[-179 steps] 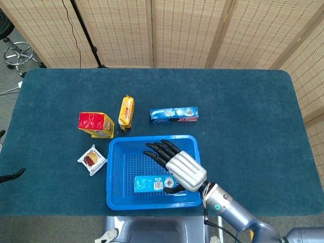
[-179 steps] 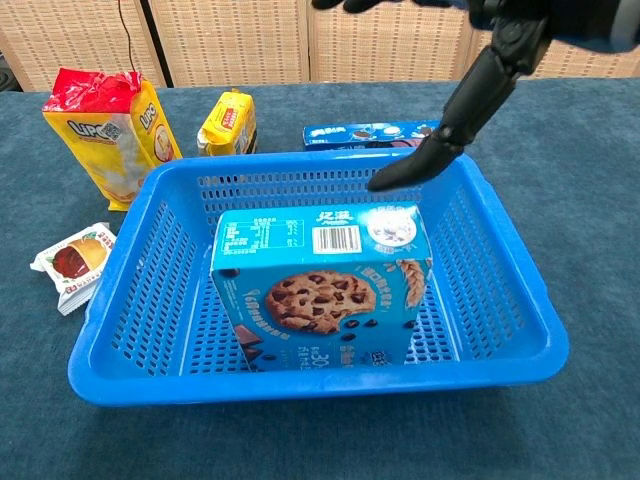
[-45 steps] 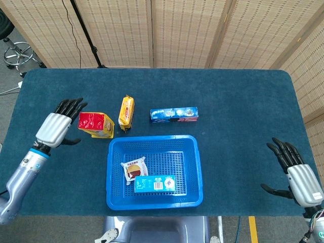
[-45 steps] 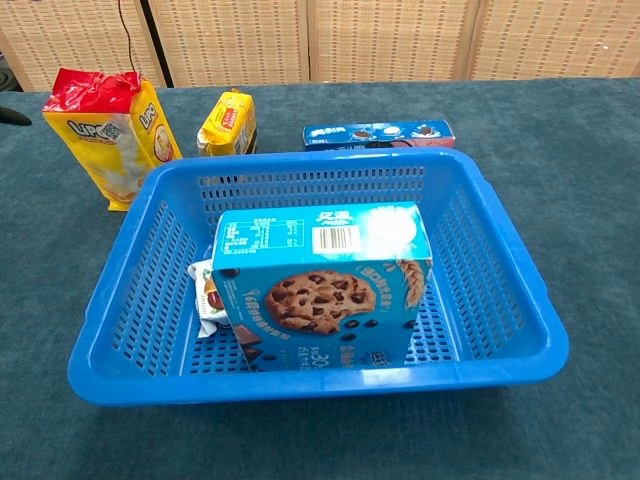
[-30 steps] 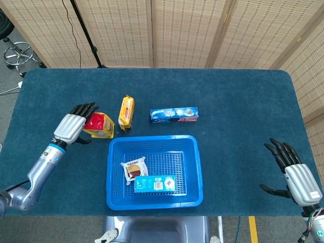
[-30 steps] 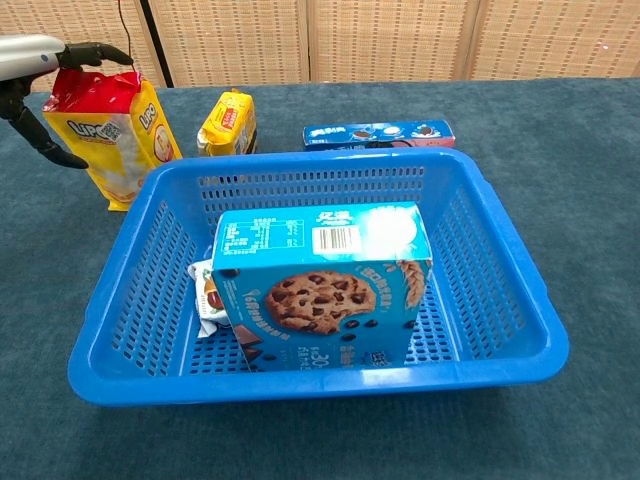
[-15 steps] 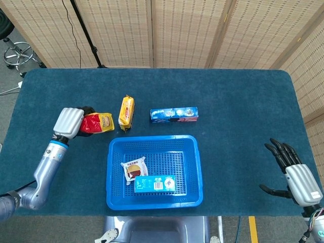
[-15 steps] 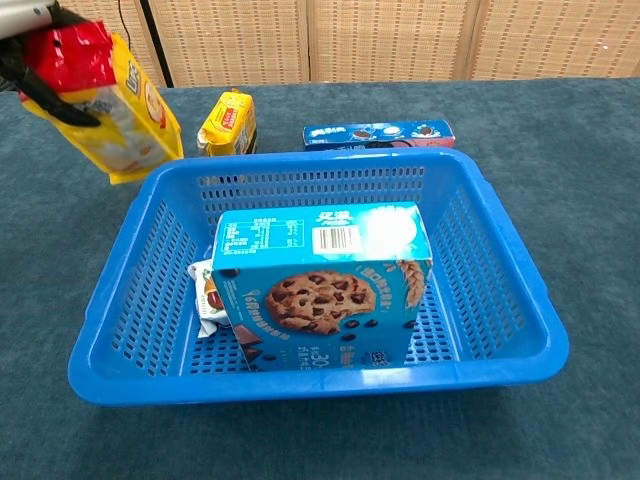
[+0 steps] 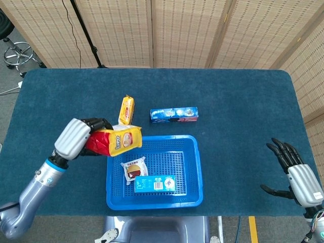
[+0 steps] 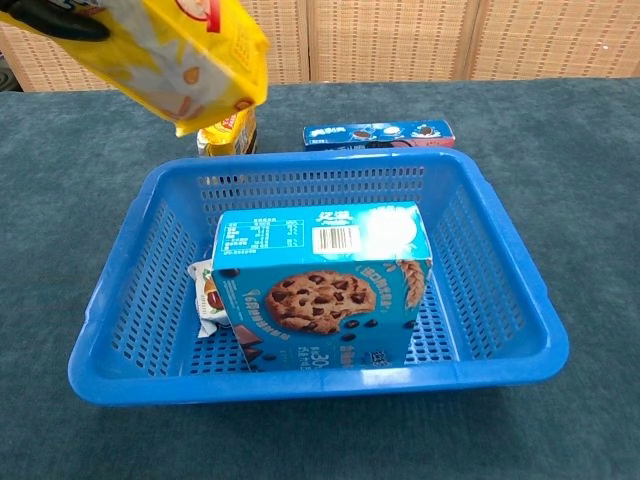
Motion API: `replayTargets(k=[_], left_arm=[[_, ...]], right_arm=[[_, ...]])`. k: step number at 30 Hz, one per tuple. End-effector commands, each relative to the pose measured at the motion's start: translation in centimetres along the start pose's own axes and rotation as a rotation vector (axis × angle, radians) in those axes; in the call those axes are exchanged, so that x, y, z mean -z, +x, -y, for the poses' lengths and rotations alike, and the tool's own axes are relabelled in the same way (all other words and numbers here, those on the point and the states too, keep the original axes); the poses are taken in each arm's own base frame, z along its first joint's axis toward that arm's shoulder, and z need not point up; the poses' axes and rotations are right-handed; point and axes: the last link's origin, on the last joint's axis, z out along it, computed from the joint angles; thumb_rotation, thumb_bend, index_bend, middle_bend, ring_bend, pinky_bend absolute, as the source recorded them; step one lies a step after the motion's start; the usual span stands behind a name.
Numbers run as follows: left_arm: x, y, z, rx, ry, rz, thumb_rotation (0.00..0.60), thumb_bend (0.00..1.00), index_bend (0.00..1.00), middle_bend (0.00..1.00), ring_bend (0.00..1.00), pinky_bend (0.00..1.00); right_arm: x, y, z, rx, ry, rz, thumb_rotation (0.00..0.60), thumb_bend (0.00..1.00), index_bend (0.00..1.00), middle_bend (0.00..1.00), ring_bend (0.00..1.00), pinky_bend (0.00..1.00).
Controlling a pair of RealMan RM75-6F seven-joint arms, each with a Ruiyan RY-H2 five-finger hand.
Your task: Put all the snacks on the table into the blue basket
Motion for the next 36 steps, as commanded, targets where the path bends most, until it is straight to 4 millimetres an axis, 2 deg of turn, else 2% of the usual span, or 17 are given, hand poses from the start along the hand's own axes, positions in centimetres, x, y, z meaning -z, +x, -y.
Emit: replayTargets(k=[1, 3, 5, 12, 14, 16, 17, 18, 20, 27, 28, 30, 36], left_arm=[[0.4, -0.8, -1.5, 0.056, -0.043, 0.036, 0.6, 0.24, 0.62, 0.65, 0.64, 0.66], [0.2, -1.7, -2.1, 0.064, -0.055, 0.053, 0.6, 0.24, 0.62, 0.65, 0.64, 0.66], [-0.7, -4.0, -2.3, 0.101, -0.033, 0.079, 0.6, 0.24, 0.62, 0.64, 0.64, 0.66], [-1.4, -8.0, -0.7, 0.129, 0.069, 0.128, 0.6, 0.23, 0.58, 0.62, 0.62, 0.65], [-1.1, -8.8, -0.2, 0.118, 0.092, 0.173, 0.6, 0.17, 0.42, 0.43, 0.46, 0.55], [-0.8, -9.4, 0.1, 0.114, 0.104, 0.226, 0.6, 0.07, 0.1, 0.08, 0.11, 0.19], [-0.6, -9.5, 0.4, 0.103, 0.114, 0.255, 0.6, 0.04, 0.03, 0.02, 0.03, 0.09], [-0.5, -9.5, 0.7, 0.095, 0.121, 0.27, 0.6, 0.02, 0.0, 0.0, 0.0, 0.01], [-0.6, -7.9, 1.0, 0.099, 0.12, 0.175, 0.6, 0.0, 0.0, 0.0, 0.0, 0.0], [0.6, -4.3, 1.7, 0.062, 0.095, 0.056, 0.6, 0.0, 0.0, 0.0, 0.0, 0.0], [1.6, -2.7, 2.8, -0.011, 0.132, 0.014, 0.6, 0.0, 0.0, 0.0, 0.0, 0.0], [2.7, -1.6, 3.5, -0.074, 0.173, -0.003, 0.6, 0.0, 0.0, 0.0, 0.0, 0.0], [6.6, 0.4, 5.8, -0.188, 0.318, -0.019, 0.6, 0.0, 0.0, 0.0, 0.0, 0.0]], right_arm=[[0.0, 0.0, -0.1, 0.001, -0.002, 0.0, 0.6, 0.0, 0.0, 0.0, 0.0, 0.0], [0.0, 0.0, -0.1, 0.001, -0.005, 0.002, 0.6, 0.0, 0.0, 0.0, 0.0, 0.0], [0.0, 0.1, -0.2, 0.0, -0.01, -0.001, 0.6, 0.0, 0.0, 0.0, 0.0, 0.0], [-0.1, 0.1, -0.4, -0.001, -0.013, 0.0, 0.6, 0.0, 0.0, 0.0, 0.0, 0.0], [-0.1, 0.1, -0.4, 0.0, -0.013, 0.0, 0.6, 0.0, 0.0, 0.0, 0.0, 0.0], [-0.1, 0.1, -0.4, 0.001, -0.012, 0.002, 0.6, 0.0, 0.0, 0.0, 0.0, 0.0], [-0.2, 0.1, -0.4, 0.002, -0.011, 0.003, 0.6, 0.0, 0.0, 0.0, 0.0, 0.0], [-0.2, 0.0, -0.4, 0.004, -0.011, 0.005, 0.6, 0.0, 0.0, 0.0, 0.0, 0.0], [-0.3, -0.1, -0.6, 0.014, -0.015, 0.009, 0.6, 0.0, 0.0, 0.0, 0.0, 0.0], [-1.3, -0.1, -1.3, 0.05, -0.03, 0.006, 0.6, 0.0, 0.0, 0.0, 0.0, 0.0], [-2.3, 0.2, -1.6, 0.083, -0.028, -0.001, 0.6, 0.0, 0.0, 0.0, 0.0, 0.0], [-3.6, 0.4, -1.8, 0.106, -0.024, 0.001, 0.6, 0.0, 0.0, 0.0, 0.0, 0.0], [-8.4, 0.3, -1.1, 0.136, 0.037, 0.027, 0.6, 0.0, 0.0, 0.0, 0.0, 0.0]])
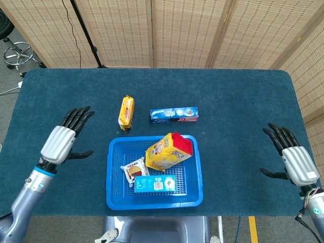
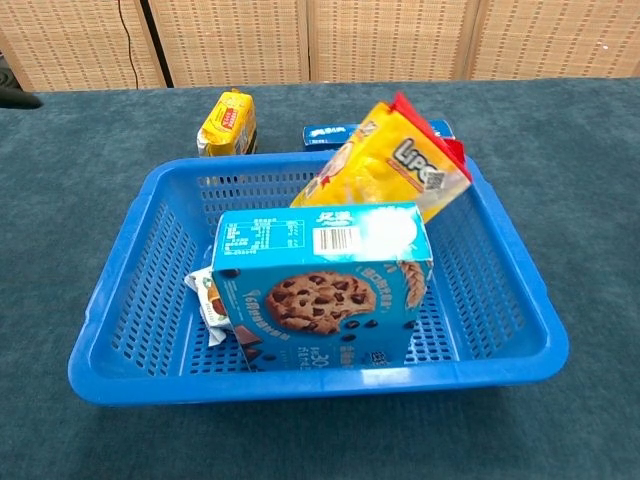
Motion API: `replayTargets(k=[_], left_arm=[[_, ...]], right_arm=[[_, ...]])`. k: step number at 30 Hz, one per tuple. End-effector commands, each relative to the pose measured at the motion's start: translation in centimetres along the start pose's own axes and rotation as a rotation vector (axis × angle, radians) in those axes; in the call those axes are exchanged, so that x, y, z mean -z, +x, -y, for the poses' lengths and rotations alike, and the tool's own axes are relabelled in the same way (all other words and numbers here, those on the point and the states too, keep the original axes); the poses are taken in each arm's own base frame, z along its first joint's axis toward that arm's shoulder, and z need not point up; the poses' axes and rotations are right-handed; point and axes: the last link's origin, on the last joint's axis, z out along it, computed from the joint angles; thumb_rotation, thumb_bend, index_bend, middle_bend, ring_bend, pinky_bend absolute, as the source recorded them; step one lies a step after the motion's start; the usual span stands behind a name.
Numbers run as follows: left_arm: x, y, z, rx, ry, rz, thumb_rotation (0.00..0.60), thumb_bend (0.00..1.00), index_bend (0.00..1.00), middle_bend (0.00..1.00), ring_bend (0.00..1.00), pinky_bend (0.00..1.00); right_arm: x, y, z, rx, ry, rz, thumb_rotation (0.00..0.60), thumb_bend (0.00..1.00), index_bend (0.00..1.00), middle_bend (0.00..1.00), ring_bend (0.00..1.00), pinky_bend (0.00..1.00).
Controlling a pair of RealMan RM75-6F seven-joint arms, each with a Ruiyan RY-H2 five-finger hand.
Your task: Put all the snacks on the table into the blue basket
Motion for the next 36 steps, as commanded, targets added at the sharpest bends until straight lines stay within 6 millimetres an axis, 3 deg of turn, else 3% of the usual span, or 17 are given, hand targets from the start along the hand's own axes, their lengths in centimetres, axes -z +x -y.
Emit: replayTargets(k=[1, 7, 16, 31, 33, 36], left_arm=[[2.2, 0.9, 2.0, -0.055, 0.092, -0.014, 0.6, 0.0, 0.0, 0.0, 0.0, 0.0], [5.0, 1.7, 4.3, -0.103, 0.2, -0.045, 0.6, 0.0, 0.0, 0.0, 0.0, 0.0], [8.9, 2.1, 6.2, -0.122, 0.373, -0.115, 0.6, 0.0, 0.0, 0.0, 0.0, 0.0], [10.1, 1.9, 6.5, -0.166, 0.439, -0.149, 0.6, 0.0, 0.0, 0.0, 0.0, 0.0], [10.1, 1.8, 6.6, -0.164, 0.443, -0.142, 0.6, 0.0, 0.0, 0.0, 0.0, 0.0], [10.1, 1.9, 6.7, -0.159, 0.446, -0.145, 0.6, 0.0, 0.0, 0.0, 0.0, 0.0]], right_arm=[[-3.6, 0.1, 0.5, 0.014, 0.04, 0.009, 0.6, 0.0, 0.0, 0.0, 0.0, 0.0], [-9.3, -0.2, 2.0, 0.0, 0.094, 0.022, 0.6, 0.0, 0.0, 0.0, 0.0, 0.0], [-17.4, -2.4, 6.6, -0.036, 0.167, 0.129, 0.6, 0.0, 0.0, 0.0, 0.0, 0.0], [-24.1, -6.3, 10.6, -0.076, 0.168, 0.227, 0.6, 0.0, 0.0, 0.0, 0.0, 0.0], [-26.0, -8.2, 11.6, -0.042, 0.166, 0.242, 0.6, 0.0, 0.0, 0.0, 0.0, 0.0], [-27.2, -10.0, 11.9, -0.048, 0.143, 0.254, 0.6, 0.0, 0.0, 0.0, 0.0, 0.0]])
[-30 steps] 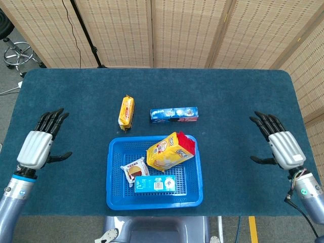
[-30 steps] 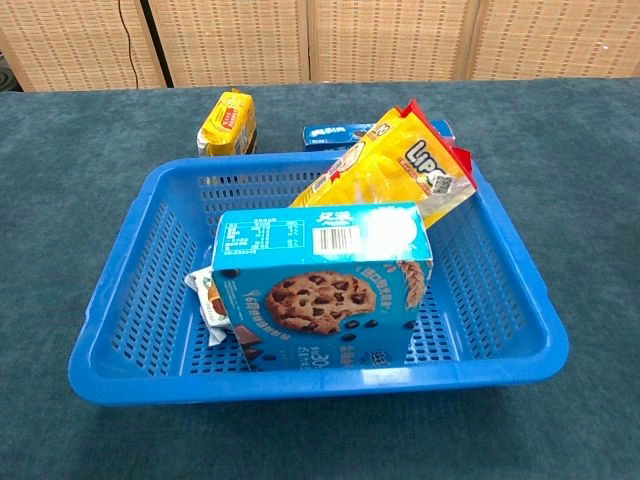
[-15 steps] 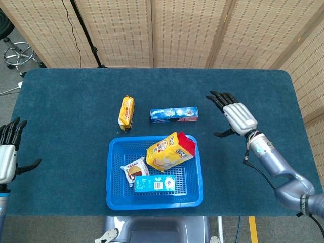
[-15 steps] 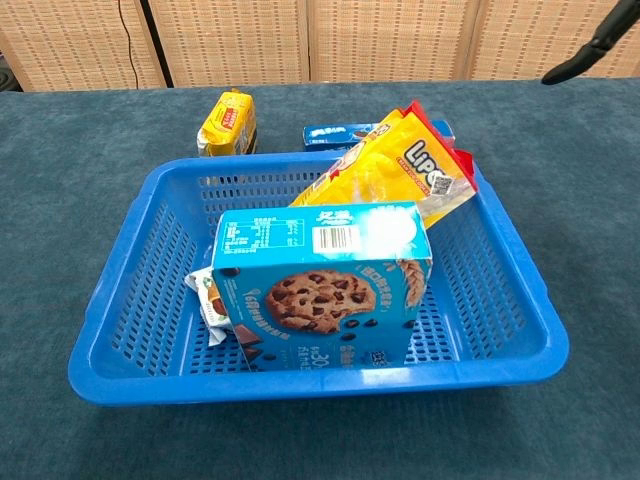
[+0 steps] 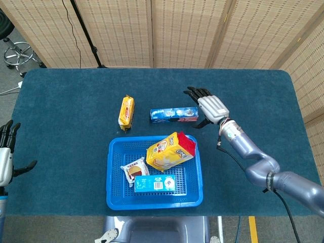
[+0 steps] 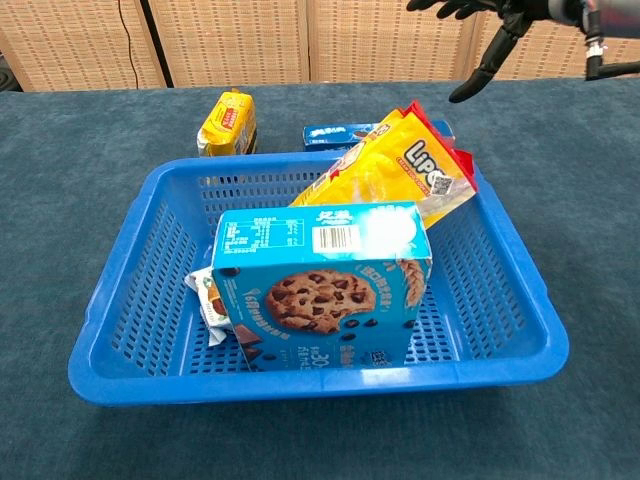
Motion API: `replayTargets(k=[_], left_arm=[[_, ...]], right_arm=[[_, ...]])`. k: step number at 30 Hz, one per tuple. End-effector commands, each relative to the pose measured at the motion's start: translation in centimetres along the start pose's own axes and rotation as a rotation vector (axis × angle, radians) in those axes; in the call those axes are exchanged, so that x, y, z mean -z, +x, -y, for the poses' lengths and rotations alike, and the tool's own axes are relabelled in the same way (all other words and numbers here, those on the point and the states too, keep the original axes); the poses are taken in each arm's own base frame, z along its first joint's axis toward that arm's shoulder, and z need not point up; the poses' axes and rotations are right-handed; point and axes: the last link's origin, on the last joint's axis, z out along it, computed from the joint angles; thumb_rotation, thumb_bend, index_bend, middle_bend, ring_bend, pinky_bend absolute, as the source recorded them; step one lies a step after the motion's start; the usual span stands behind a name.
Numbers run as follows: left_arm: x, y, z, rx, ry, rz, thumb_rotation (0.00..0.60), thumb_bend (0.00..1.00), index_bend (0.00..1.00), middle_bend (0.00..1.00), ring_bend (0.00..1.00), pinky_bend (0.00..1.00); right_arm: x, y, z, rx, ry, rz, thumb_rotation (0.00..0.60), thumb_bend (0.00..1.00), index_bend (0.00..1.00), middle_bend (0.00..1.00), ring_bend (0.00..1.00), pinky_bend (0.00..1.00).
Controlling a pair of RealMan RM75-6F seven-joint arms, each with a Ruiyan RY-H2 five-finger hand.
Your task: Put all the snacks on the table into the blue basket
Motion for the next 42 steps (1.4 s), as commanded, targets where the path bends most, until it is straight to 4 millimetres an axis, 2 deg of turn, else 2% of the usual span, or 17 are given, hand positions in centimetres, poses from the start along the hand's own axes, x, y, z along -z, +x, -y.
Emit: replayTargets(k=[1, 9, 20, 24, 27, 29, 31, 34, 36, 42], left_arm=[[0.0, 0.0, 0.1, 0.001, 0.004, -0.002, 0.6, 0.0, 0.0, 0.0, 0.0, 0.0], [-0.2, 0.0, 0.5, 0.005, 0.024, 0.005, 0.6, 0.0, 0.0, 0.0, 0.0, 0.0], [-1.0, -0.4, 1.0, 0.001, 0.057, 0.018, 0.6, 0.0, 0.0, 0.0, 0.0, 0.0], [-1.3, -0.5, 1.2, 0.004, 0.071, 0.02, 0.6, 0.0, 0.0, 0.0, 0.0, 0.0], [-1.5, -0.6, 1.4, 0.002, 0.083, 0.021, 0.6, 0.0, 0.0, 0.0, 0.0, 0.0], [-1.6, -0.7, 1.4, -0.001, 0.088, 0.023, 0.6, 0.0, 0.0, 0.0, 0.0, 0.0], [-1.7, -0.8, 1.4, -0.002, 0.094, 0.026, 0.6, 0.0, 0.0, 0.0, 0.0, 0.0], [-1.9, -1.0, 1.5, -0.006, 0.1, 0.027, 0.6, 0.0, 0.0, 0.0, 0.0, 0.0], [-2.0, -1.1, 1.5, -0.006, 0.104, 0.028, 0.6, 0.0, 0.0, 0.0, 0.0, 0.0], [-2.2, -1.3, 1.4, -0.003, 0.105, 0.04, 0.6, 0.0, 0.0, 0.0, 0.0, 0.0]], right_arm=[[-3.1, -2.3, 0.6, -0.004, -0.025, 0.026, 0.6, 0.0, 0.0, 0.0, 0.0, 0.0], [-5.5, -4.8, 0.1, -0.013, -0.077, 0.063, 0.6, 0.0, 0.0, 0.0, 0.0, 0.0], [-7.0, -9.0, -0.1, -0.027, -0.124, 0.149, 0.6, 0.0, 0.0, 0.0, 0.0, 0.0], [-7.4, -10.2, -0.4, -0.01, -0.152, 0.167, 0.6, 0.0, 0.0, 0.01, 0.0, 0.05], [-7.8, -10.7, -0.6, -0.01, -0.177, 0.151, 0.6, 0.0, 0.06, 0.15, 0.08, 0.19], [-8.0, -10.8, -0.7, -0.004, -0.186, 0.136, 0.6, 0.0, 0.18, 0.3, 0.22, 0.32], [-8.2, -11.1, -0.6, -0.001, -0.194, 0.132, 0.6, 0.01, 0.27, 0.41, 0.31, 0.41], [-8.4, -11.2, -0.5, -0.004, -0.197, 0.123, 0.6, 0.13, 0.44, 0.56, 0.43, 0.53], [-8.5, -11.1, -0.4, -0.021, -0.192, 0.097, 0.6, 0.19, 0.49, 0.6, 0.47, 0.57], [-8.6, -9.7, -0.6, -0.034, -0.164, 0.04, 0.6, 0.23, 0.5, 0.61, 0.47, 0.58]])
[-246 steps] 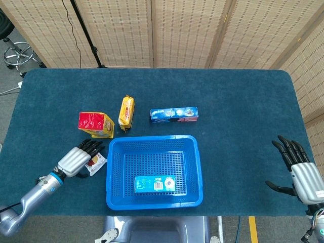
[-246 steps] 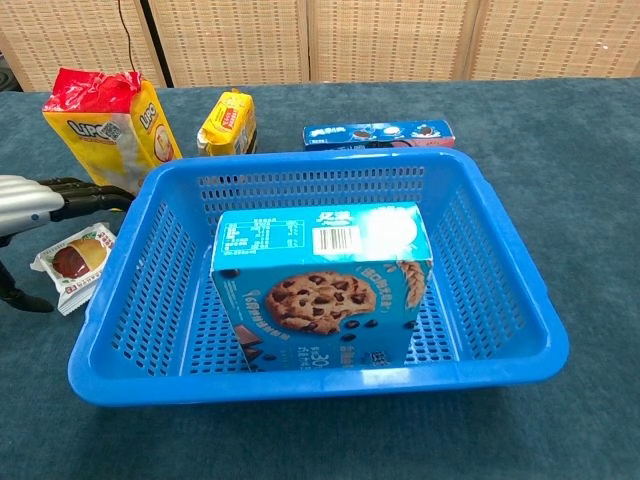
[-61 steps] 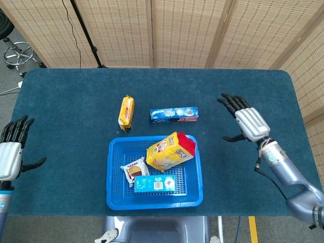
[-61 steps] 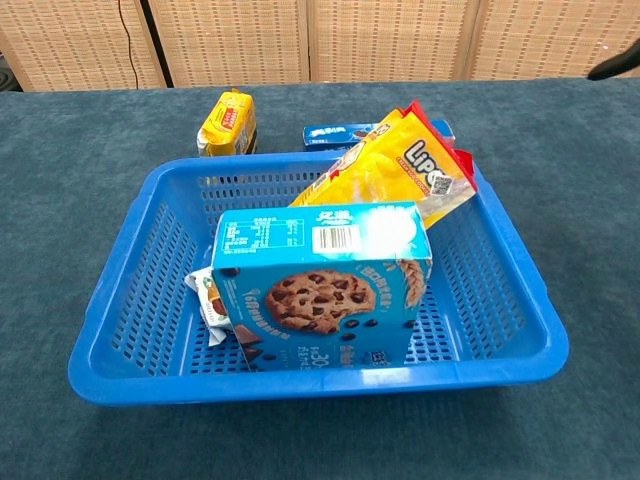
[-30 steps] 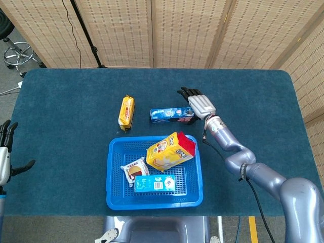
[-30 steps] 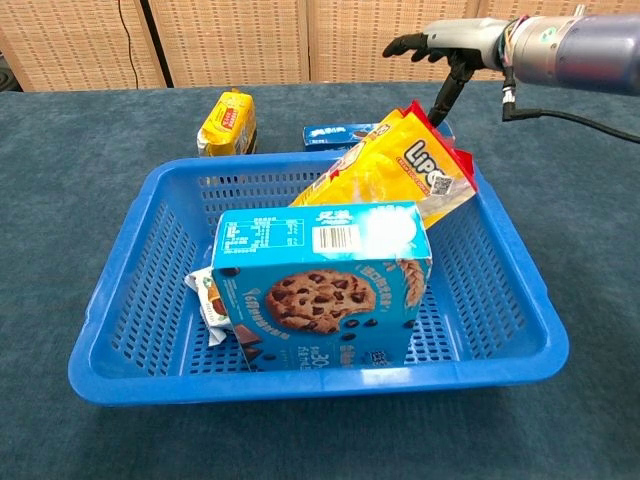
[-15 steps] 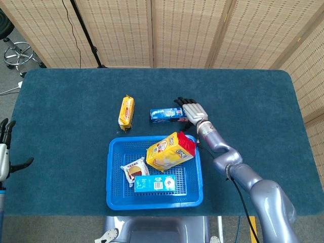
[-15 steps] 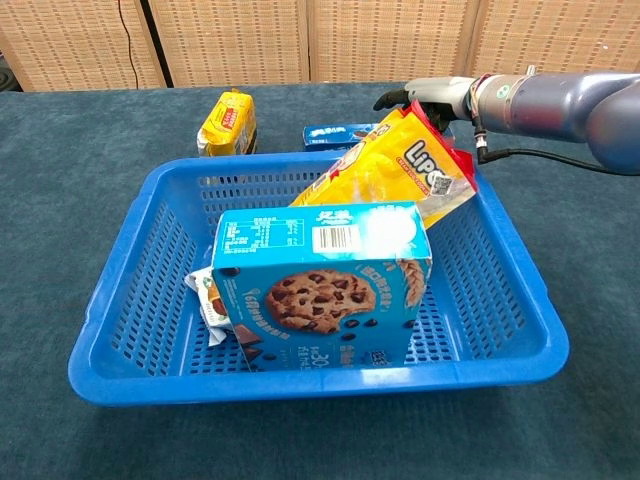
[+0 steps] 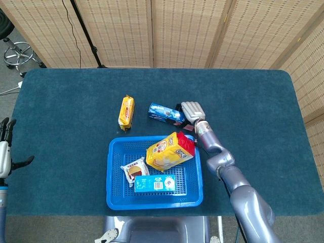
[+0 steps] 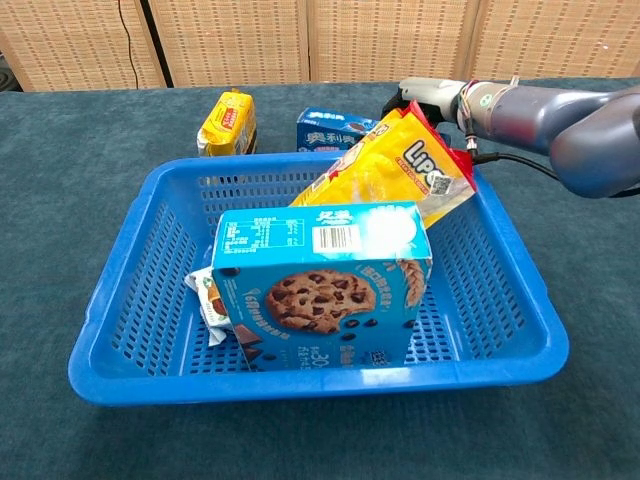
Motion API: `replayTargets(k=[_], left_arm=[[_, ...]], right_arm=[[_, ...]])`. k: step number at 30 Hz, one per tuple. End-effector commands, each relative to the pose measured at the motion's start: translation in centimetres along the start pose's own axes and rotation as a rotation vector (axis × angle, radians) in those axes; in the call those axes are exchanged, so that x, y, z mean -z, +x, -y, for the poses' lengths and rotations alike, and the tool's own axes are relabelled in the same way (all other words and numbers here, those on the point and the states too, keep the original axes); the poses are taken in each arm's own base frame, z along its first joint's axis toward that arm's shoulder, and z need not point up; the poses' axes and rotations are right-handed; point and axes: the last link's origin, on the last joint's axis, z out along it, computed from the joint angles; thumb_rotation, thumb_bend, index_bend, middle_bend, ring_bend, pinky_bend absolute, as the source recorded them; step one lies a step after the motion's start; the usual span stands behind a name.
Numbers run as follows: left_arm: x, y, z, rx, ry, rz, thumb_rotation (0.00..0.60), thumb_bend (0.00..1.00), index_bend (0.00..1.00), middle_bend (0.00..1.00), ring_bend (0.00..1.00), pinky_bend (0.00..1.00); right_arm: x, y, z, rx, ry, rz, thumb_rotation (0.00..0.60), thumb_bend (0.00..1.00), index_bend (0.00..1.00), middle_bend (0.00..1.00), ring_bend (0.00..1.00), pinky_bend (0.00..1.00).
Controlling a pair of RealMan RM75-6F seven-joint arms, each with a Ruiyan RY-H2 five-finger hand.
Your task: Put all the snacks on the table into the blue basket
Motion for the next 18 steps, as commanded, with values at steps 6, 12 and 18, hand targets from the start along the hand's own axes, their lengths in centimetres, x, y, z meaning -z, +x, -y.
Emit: replayTargets(k=[6, 12, 18], left_arm=[[0.2, 0.1, -0.2, 0.011, -0.014, 0.004, 0.6, 0.0, 0.0, 0.0, 0.0, 0.0], [0.5, 0.0, -0.3, 0.018, -0.027, 0.018, 0.6, 0.0, 0.0, 0.0, 0.0, 0.0], [0.7, 0.0, -0.5, 0.023, -0.042, 0.025, 0.6, 0.0, 0.0, 0.0, 0.0, 0.0]], right_arm=[[0.1, 4.2, -0.3, -0.025, 0.072, -0.109, 0.6, 0.25, 0.5, 0.61, 0.47, 0.58], [1.1, 8.9, 0.0, -0.01, 0.19, -0.219, 0.6, 0.25, 0.5, 0.61, 0.47, 0.58], [4.2, 13.1, 1.1, 0.002, 0.347, -0.296, 0.6, 0.25, 0.5, 0.61, 0.47, 0.58]])
